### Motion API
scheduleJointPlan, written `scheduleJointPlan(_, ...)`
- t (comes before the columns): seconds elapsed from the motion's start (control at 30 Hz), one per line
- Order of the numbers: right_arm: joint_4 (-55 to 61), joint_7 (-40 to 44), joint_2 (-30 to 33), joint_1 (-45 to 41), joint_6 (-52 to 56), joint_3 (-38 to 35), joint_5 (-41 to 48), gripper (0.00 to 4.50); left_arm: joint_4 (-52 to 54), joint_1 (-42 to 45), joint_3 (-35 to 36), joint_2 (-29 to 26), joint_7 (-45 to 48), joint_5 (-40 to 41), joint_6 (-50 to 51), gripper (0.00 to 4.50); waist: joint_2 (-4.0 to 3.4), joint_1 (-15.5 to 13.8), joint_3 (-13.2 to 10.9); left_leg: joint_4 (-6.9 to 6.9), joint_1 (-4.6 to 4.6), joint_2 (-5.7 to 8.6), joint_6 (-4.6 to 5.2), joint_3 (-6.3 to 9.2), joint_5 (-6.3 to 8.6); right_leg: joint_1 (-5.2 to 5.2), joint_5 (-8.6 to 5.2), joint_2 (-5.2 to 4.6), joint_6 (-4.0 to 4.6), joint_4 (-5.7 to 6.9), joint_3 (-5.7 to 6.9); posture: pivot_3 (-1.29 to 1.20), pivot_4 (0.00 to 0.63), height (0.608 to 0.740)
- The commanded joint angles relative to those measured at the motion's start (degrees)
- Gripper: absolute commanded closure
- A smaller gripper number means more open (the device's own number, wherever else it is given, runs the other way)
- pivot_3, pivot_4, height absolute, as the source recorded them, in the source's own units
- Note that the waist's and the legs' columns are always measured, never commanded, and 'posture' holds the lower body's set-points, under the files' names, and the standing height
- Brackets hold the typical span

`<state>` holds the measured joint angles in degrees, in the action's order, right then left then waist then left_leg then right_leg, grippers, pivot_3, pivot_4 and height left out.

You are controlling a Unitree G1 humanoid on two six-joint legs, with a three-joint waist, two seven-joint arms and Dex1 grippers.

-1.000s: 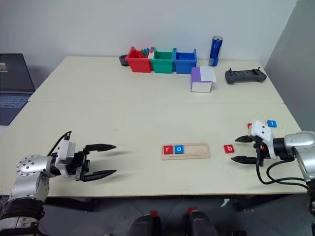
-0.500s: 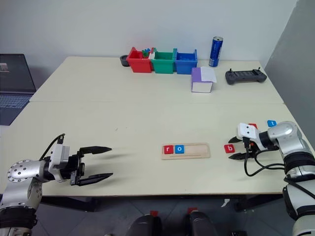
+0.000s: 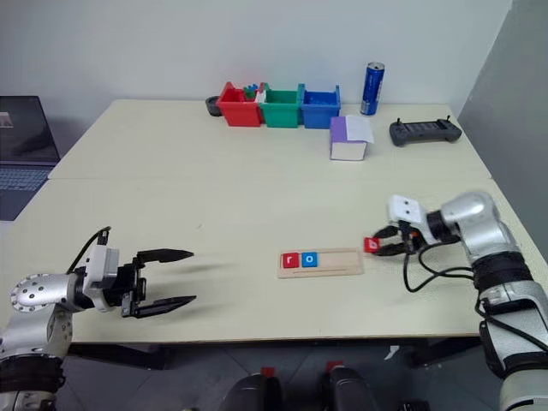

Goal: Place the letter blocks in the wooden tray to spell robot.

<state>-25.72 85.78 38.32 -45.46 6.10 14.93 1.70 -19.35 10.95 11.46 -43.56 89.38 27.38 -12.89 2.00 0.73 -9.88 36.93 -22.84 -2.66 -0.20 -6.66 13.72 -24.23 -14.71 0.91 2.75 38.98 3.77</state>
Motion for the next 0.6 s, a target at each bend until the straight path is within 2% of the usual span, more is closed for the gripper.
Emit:
scheduleJointPlan(0.03, 3.48, -1.94, -1.28, 0.1, 5.06, 1.5, -0.8, 3.05, 0.51, 0.35, 0.2, -0.3, -0.08, -0.06, -0.41, 0.0, 0.0, -0.19, 0.0, 0.01, -0.03, 0.01, 0.0, 0.0, 0.0, -0.01, 0.0, -0.01, 0.0, 0.0, 0.0, 0.0, 0.15, 0.74)
scheduleJointPlan(0.27, 4.51, -4.61, -4.57, -0.34, 7.52, 5.06, -3.07, 3.05, 1.39, -1.49, 0.77, -0.1, -0.91, -0.02, -0.67, 0.0, 0.0, -0.44, 0.0, 0.05, -0.07, 0.07, 0.0, -0.01, 0.0, -0.03, 0.0, -0.08, 0.01, -0.03, -0.01, 0.0, 0.15, 0.74)
scheduleJointPlan(0.6, 4.06, -5.66, -5.91, 0.27, 7.29, 7.91, -4.55, 3.05, 4.12, -2.81, 0.82, 0.04, -3.03, 0.57, 0.17, 0.0, 0.0, -0.36, 0.0, 0.04, -0.06, 0.07, 0.0, -0.01, 0.0, -0.03, -0.01, -0.07, 0.01, -0.03, -0.01, 0.0, 0.15, 0.74)
